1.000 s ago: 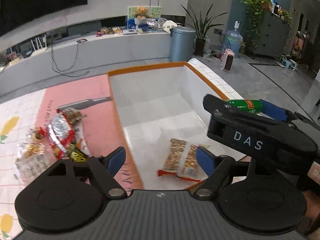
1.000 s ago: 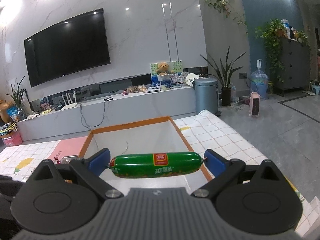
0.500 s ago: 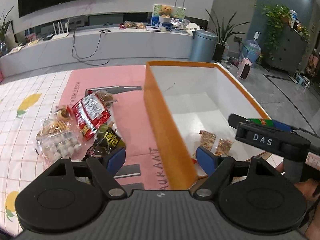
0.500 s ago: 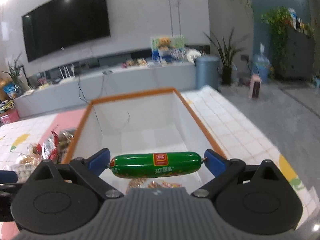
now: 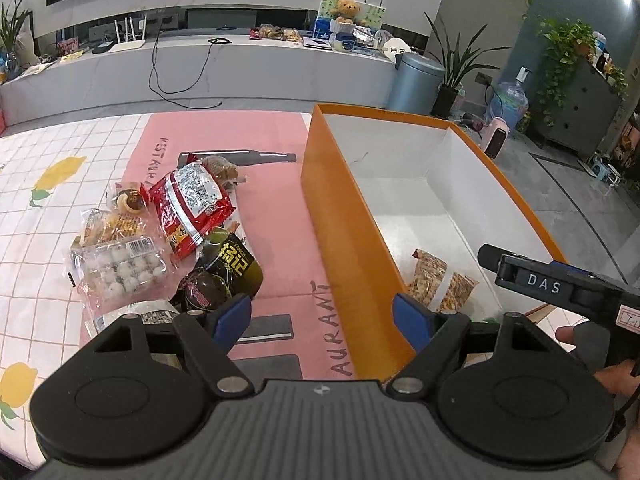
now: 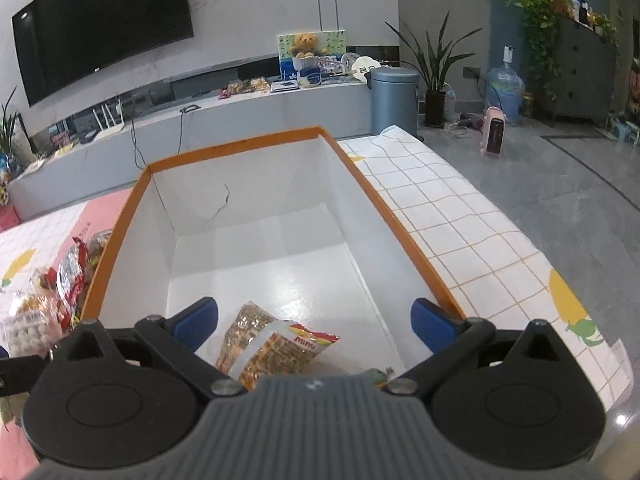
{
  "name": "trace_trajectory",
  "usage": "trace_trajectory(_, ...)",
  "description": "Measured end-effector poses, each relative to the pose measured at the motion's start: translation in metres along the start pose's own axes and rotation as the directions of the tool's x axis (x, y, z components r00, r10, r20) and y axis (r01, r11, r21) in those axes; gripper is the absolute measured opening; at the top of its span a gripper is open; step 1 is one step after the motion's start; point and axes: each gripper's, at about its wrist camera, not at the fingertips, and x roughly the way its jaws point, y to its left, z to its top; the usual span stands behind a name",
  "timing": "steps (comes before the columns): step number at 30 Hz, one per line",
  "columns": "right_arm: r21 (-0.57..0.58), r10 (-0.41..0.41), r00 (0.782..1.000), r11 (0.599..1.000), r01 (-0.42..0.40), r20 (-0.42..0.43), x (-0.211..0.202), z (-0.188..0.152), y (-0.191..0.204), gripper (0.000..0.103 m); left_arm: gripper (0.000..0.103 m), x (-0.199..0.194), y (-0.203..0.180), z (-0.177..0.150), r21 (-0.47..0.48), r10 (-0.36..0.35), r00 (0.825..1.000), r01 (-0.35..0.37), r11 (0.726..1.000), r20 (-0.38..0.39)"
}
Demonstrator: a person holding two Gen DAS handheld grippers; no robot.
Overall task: Organize snacks
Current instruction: 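Lower the green sausage into the orange box and open the right tool, then move both tools back from the box to the snack pile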
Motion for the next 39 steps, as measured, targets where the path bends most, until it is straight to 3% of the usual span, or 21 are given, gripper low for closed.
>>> trace_trajectory(12, -0.019, 0.000, 1.000, 1.000, 0.000, -0.016, -0.003, -0.002, 0.004, 0.100, 0.094, -0.003, 0.000, 0.000, 0.014, -0.003, 1.000, 0.003, 1.000, 0.004)
trace_trajectory(24, -0.026, 0.010, 1.000, 1.000, -0.010, 0.022, -0.017, -0.002, 0.011, 0.100, 0.094, -0.019, 0.001, -0.001, 0.028, 0.027, 1.000, -0.027, 0.999, 0.006)
trace_trajectory(39, -0.074, 0.163, 0.983, 0.985, -0.158, 0.079, -0.059, -0.006, 0.072, 0.100, 0.094, -0.073, 0.033, -0.007, -0.031, 0.086, 0.993, -0.084, 0.996, 0.079)
